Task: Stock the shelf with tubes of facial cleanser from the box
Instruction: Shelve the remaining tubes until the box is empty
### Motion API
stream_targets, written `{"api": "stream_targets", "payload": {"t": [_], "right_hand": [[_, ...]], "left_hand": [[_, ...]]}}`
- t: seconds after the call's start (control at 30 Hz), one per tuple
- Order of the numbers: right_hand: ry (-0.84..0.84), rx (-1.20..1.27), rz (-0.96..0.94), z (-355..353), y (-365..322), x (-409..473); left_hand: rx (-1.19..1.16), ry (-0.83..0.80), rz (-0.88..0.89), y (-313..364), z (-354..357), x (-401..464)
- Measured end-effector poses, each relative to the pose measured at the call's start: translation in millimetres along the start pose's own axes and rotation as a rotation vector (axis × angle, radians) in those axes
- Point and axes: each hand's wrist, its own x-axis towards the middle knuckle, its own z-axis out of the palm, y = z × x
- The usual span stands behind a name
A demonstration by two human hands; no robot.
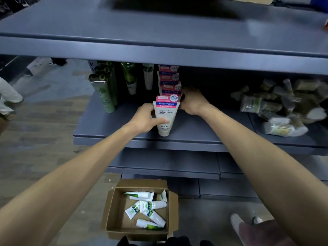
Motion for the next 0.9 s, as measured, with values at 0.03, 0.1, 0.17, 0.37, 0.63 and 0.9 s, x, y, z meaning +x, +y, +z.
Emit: {"api": "stream_targets", "payload": {"t": [0.03,0.1,0.17,0.37,0.63,0.9], "right_hand": [[0.005,-0.037,-0.001,1,1,1],[0.010,-0.076,-0.007,1,2,1],[0.012,-0.085,-0.007,0,2,0],[0.029,-0.081,0.005,-1,0,-1],[0.032,-0.042,-0.010,-2,1,-5],[-0.049,0.116,0.023,-3,16,-16]], "left_hand": [[-0.005,-0.010,0.004,2,4,0],[-0.010,-0.022,0.013,7,11,-1],[-0.011,-0.021,0.012,10,14,-1],[0.000,-0.029,0.000,9,14,-1],[0.025,-0.034,0.010,10,13,-1],[0.028,-0.028,0.016,11,14,-1]]}}
